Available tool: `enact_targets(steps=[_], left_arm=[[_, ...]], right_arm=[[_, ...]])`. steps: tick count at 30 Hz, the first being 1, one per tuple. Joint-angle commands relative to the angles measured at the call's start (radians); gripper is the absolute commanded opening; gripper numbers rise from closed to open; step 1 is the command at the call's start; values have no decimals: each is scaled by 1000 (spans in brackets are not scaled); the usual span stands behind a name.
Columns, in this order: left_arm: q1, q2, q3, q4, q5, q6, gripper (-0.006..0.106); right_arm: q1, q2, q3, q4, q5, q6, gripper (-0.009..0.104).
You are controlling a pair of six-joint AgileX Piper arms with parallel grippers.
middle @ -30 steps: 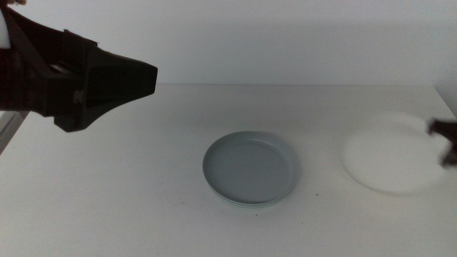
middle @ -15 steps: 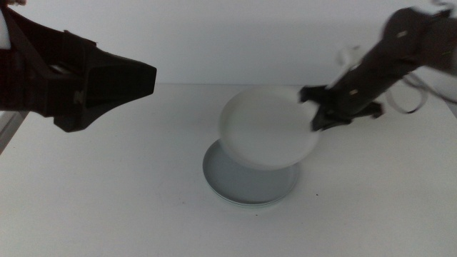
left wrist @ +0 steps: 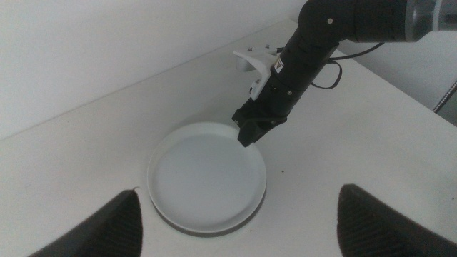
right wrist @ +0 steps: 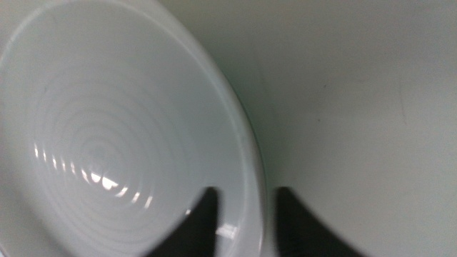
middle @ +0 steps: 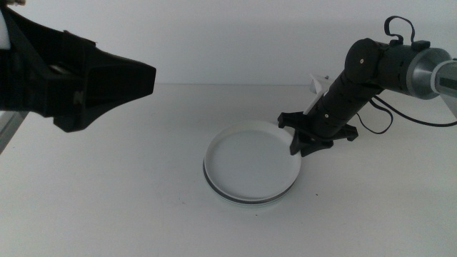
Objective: Stack the three bowls on top of each other.
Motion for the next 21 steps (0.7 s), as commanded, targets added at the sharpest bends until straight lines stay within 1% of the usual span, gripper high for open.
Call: enact_targets(steps=[1, 2, 5, 6, 8, 10, 13, 16, 19, 21], left_arm=[[0, -3, 4, -1, -12, 1, 94], [0, -3, 4, -1, -12, 1, 94], [0, -3, 4, -1, -12, 1, 94], [0, -3, 4, -1, -12, -1, 94], [0, -3, 4, -1, -12, -1, 94], [0, -3, 4, -1, -12, -1, 94], [0, -3, 4, -1, -14, -1, 94], [0, -3, 4, -1, -14, -1, 94], [0, -3, 4, -1, -14, -1, 94], [0, -3, 4, -1, -14, -1, 94]], right_arm=[[0, -6, -9, 5, -3, -17, 29], [0, -6, -9, 5, -6, -24, 38], [-11, -26, -27, 7, -3, -71, 62], [-21, -45, -33, 7, -3, -83, 68], [-51, -98, -42, 7, -3, -113, 77], [-88, -168, -42, 7, -1, -146, 80], [-147, -299, -36, 7, 6, -198, 80], [-204, -421, -36, -3, 21, -208, 80], [-235, -537, -19, -57, 43, -205, 80], [-241, -632, 38, -103, 21, -185, 80]])
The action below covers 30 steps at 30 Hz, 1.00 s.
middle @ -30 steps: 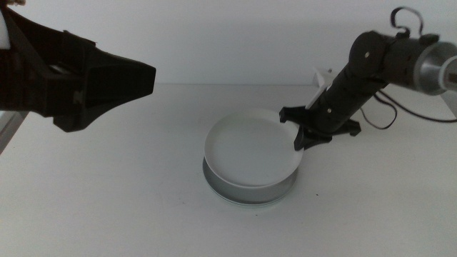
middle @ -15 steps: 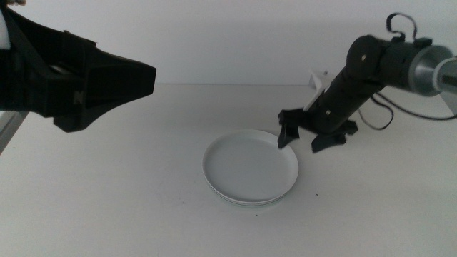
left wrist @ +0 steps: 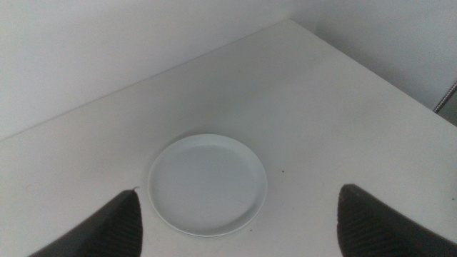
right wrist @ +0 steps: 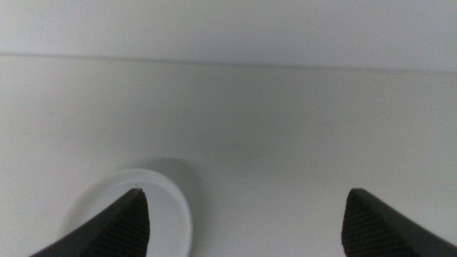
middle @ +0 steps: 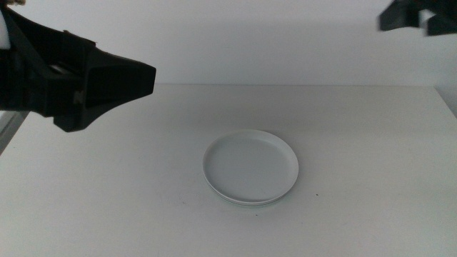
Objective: Stack the three bowls on top of each other.
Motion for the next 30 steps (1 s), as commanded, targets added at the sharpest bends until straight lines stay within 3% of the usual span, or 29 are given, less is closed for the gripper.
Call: enact_targets(steps=[1, 7, 14, 20, 30], left_arm=[[0, -3, 4, -1, -14, -1, 94], [0, -3, 4, -1, -14, -1, 94], [0, -3, 6, 1, -20, 1, 94], [10, -54, 119, 117, -420, 1, 94], [276, -281, 367, 120, -492, -2, 94]], right_arm=[[-11, -106, 67, -64, -7, 14, 80], [-11, -398, 331, -168, -161, 122, 80], [-11, -529, 491, -173, -256, 140, 80], [-11, -529, 491, -173, -266, 140, 80], [-11, -529, 491, -171, -266, 148, 80]])
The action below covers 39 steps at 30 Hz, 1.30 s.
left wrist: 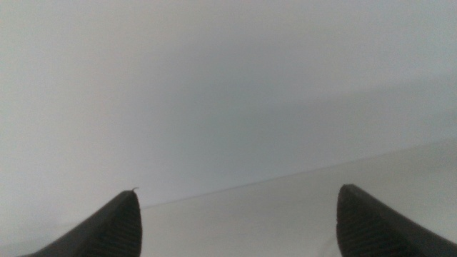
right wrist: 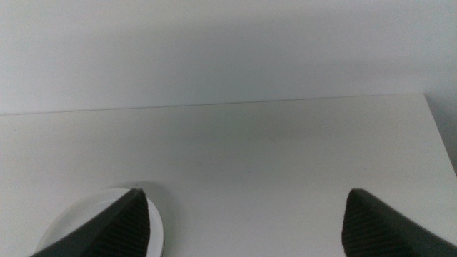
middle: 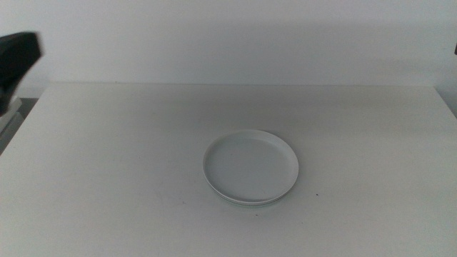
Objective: Stack the three bowls on top of each other.
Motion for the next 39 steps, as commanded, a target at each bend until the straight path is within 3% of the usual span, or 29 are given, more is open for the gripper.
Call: enact_targets(steps=[1, 11, 17, 27, 39], left_arm=[[50, -71, 44, 2, -20, -2, 94], [86, -244, 215, 6, -23, -6, 94], [86, -322, 284, 217, -43, -292, 94], [86, -352, 297, 329, -87, -298, 94], [86, -352, 303, 331, -85, -293, 94]], right_arm=[[-3, -4, 4, -4, -11, 0, 80], [-3, -4, 4, -4, -11, 0, 80], [-3, -4, 4, -4, -11, 0, 80], [-3, -4, 4, -4, -11, 0, 80], [-3, -15, 29, 8, -49, 0, 80]])
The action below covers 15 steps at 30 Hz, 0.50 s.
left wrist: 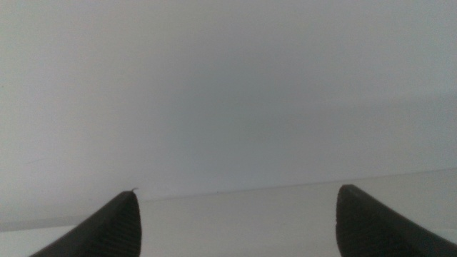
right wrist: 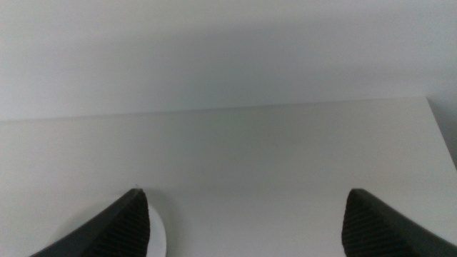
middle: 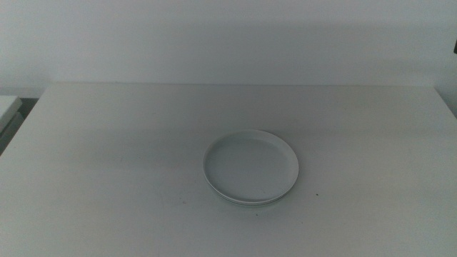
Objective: Stack the three bowls on top of each other.
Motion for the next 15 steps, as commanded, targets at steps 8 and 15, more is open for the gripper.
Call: enact_targets(steps=[8, 15], left_arm=[[2, -118, 97, -46, -102, 1, 94], [2, -281, 335, -76, -102, 1, 94]], right_arm=[[-3, -360, 468, -38, -405, -4, 80], [-3, -776, 899, -153, -392, -4, 80]])
